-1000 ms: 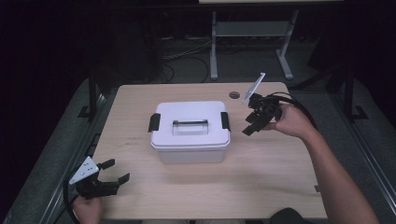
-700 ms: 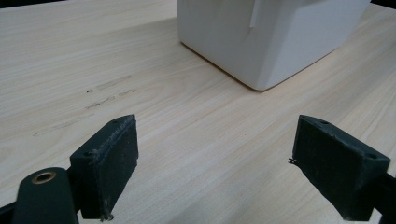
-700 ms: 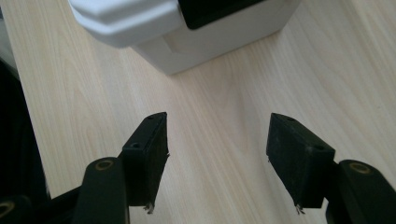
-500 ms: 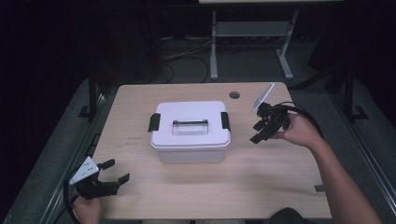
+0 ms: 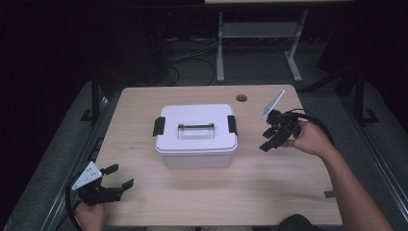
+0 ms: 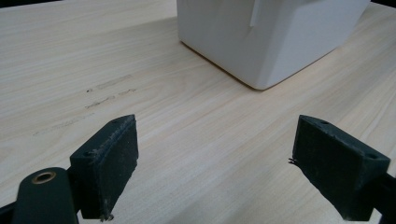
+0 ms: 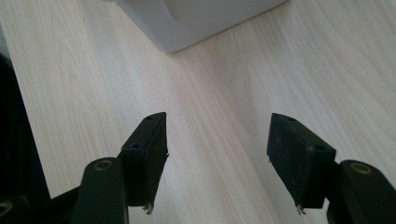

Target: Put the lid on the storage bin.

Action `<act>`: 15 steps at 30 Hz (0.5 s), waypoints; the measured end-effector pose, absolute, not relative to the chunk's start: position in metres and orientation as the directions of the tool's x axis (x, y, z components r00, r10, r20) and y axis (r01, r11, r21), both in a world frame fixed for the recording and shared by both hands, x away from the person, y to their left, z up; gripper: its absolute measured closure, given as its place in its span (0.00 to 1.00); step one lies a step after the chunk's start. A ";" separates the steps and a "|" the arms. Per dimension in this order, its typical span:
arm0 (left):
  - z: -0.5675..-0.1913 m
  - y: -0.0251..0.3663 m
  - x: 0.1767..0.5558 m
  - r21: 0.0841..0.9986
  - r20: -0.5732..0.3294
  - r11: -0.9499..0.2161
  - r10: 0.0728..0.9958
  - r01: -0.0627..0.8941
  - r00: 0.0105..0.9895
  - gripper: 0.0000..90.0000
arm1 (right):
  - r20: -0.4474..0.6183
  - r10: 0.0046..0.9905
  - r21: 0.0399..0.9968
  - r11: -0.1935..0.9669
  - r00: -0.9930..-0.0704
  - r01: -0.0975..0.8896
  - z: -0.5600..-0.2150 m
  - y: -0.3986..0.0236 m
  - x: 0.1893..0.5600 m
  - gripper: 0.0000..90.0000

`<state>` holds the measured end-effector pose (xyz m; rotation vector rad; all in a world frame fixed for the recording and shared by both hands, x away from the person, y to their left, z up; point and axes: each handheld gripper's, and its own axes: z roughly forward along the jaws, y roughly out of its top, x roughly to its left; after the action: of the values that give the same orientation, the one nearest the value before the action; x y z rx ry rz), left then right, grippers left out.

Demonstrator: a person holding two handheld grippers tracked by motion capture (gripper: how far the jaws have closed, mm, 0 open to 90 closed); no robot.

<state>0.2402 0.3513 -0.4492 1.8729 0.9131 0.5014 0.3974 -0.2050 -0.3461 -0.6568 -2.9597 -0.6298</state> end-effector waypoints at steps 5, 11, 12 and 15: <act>-0.449 0.350 0.241 0.885 -0.041 -0.270 0.767 0.380 0.641 0.15 | 0.134 0.399 0.378 0.825 -0.907 0.419 -0.349 -0.207 0.396 0.41; -0.450 0.349 0.241 0.885 -0.043 -0.270 0.765 0.380 0.643 0.15 | 0.138 0.408 0.383 0.818 -0.902 0.429 -0.351 -0.211 0.393 0.42; -0.450 0.349 0.241 0.885 -0.043 -0.269 0.766 0.379 0.642 0.15 | 0.138 0.407 0.385 0.818 -0.903 0.427 -0.351 -0.212 0.393 0.42; -0.449 0.350 0.241 0.888 -0.043 -0.265 0.766 0.377 0.641 0.15 | 0.139 0.412 0.384 0.815 -0.900 0.433 -0.353 -0.215 0.392 0.42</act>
<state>0.2414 0.3497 -0.4492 1.8766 0.9071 0.4966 0.3918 -0.2147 -0.3535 -0.6865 -2.9458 -0.6417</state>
